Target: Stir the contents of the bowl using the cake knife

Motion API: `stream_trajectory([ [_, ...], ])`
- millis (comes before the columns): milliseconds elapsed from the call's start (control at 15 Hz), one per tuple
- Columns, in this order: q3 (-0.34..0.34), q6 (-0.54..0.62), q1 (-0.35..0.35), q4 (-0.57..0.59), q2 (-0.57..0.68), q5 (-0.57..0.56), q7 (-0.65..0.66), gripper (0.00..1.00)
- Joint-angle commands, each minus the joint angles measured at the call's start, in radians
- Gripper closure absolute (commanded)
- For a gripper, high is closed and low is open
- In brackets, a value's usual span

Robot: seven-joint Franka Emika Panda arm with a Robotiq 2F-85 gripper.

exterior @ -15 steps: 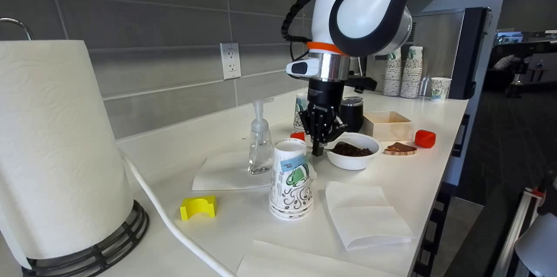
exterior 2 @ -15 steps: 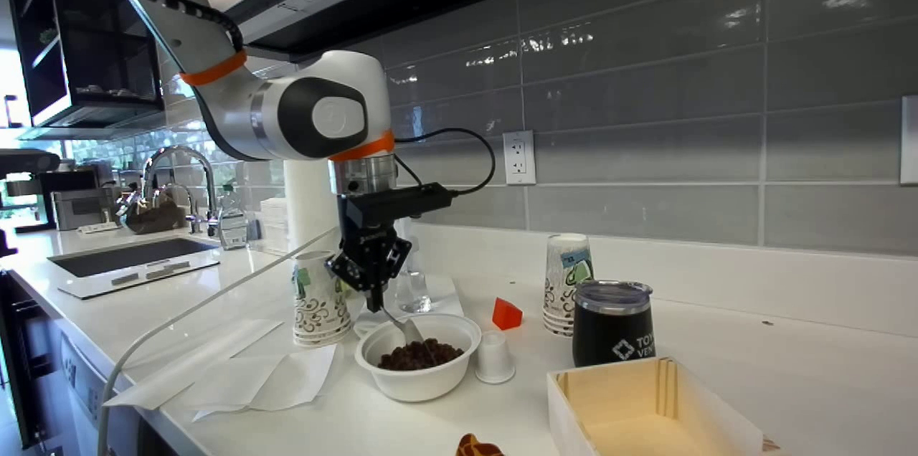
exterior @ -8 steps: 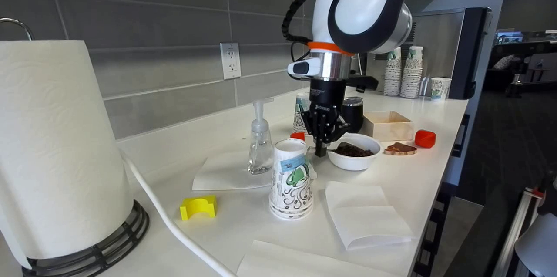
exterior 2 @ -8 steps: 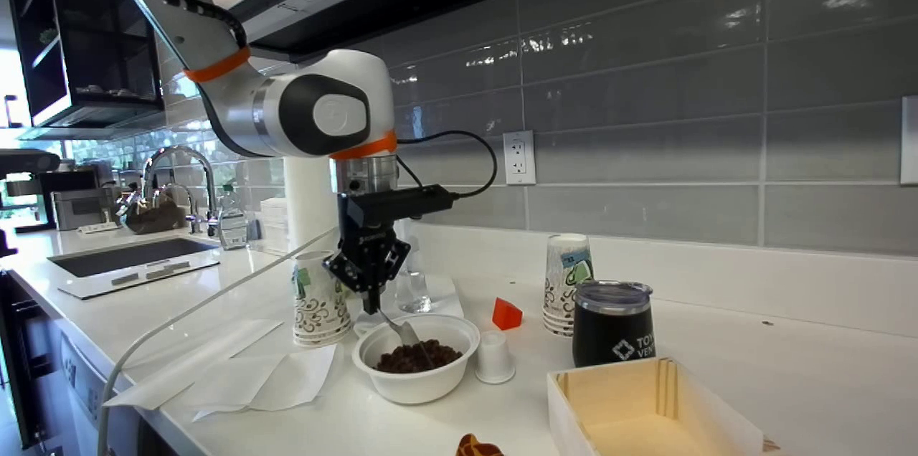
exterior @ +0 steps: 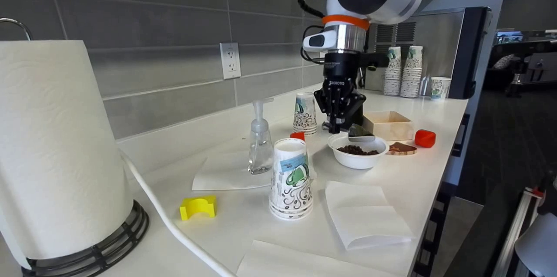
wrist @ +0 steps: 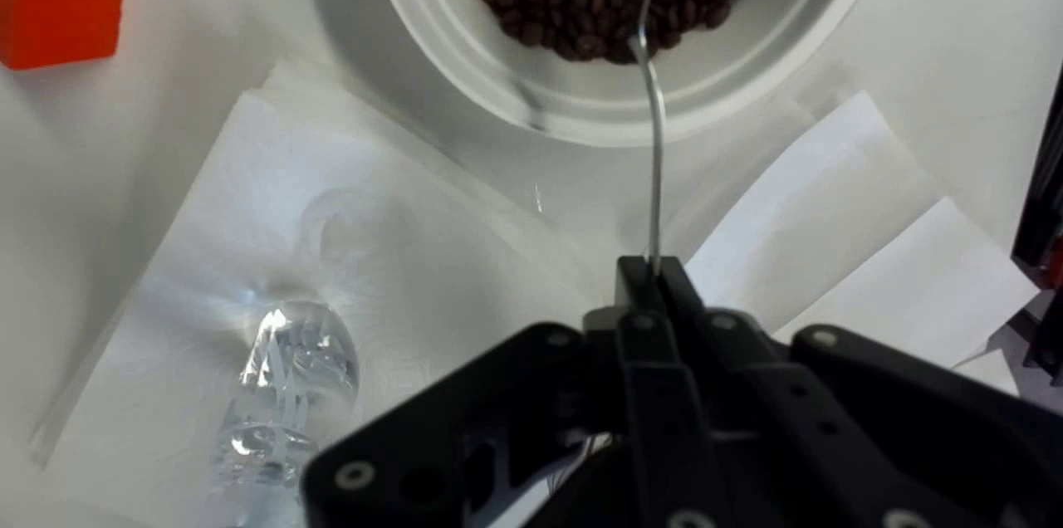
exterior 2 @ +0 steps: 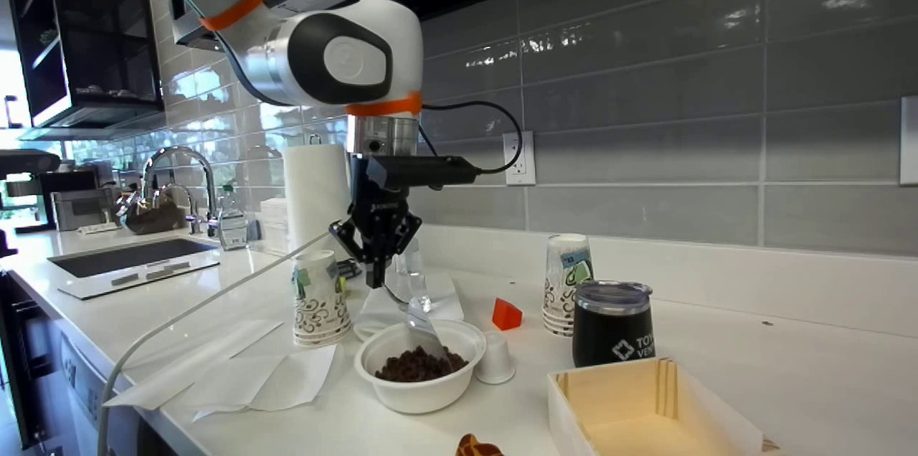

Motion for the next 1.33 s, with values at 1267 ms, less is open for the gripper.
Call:
stream_trajectory([
  [1267, -0.020, -0.379, -0.081, 0.197, 0.183, 0.171, -0.473, 0.99],
])
